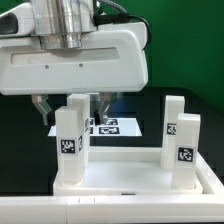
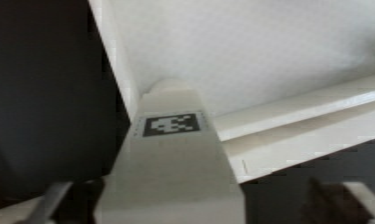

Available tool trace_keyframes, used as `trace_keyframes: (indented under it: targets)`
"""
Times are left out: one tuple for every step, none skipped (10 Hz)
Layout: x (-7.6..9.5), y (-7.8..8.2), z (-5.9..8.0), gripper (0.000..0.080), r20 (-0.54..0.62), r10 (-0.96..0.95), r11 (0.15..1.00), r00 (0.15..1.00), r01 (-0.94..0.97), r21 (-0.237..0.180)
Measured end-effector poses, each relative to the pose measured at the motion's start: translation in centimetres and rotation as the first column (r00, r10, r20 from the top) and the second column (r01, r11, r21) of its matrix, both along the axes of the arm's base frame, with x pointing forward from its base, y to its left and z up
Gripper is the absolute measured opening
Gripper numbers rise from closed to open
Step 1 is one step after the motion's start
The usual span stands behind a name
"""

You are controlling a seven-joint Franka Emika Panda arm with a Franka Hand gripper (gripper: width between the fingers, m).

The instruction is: Assemble desk

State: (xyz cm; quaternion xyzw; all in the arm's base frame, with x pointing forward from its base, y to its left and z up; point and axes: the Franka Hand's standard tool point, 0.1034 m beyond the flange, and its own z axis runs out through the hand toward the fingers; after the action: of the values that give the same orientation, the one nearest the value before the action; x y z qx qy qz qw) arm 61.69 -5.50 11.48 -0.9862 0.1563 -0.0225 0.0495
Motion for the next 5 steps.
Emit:
trace_keyframes:
  targets:
    - [0.00, -0.01, -0.01, 0.0405, 0.000, -0.002, 1.000, 1.000, 0.002, 0.000]
    - [0.00, 0.01, -0.02, 0.0285, -0.006, -0.066, 0.998, 0.998, 0.066, 0.005]
    - [0.00, 0.06, -0.05, 0.0285, -0.014, -0.145, 0.989, 0.989, 0.145, 0.010]
    - [0.06, 0.11, -0.09, 0.0285, -0.020, -0.232, 0.973, 0.972, 0.232, 0.010]
    - [0.33, 0.44, -0.10, 0.0285, -0.024, -0.336, 0.942, 0.941, 0.336, 0.010]
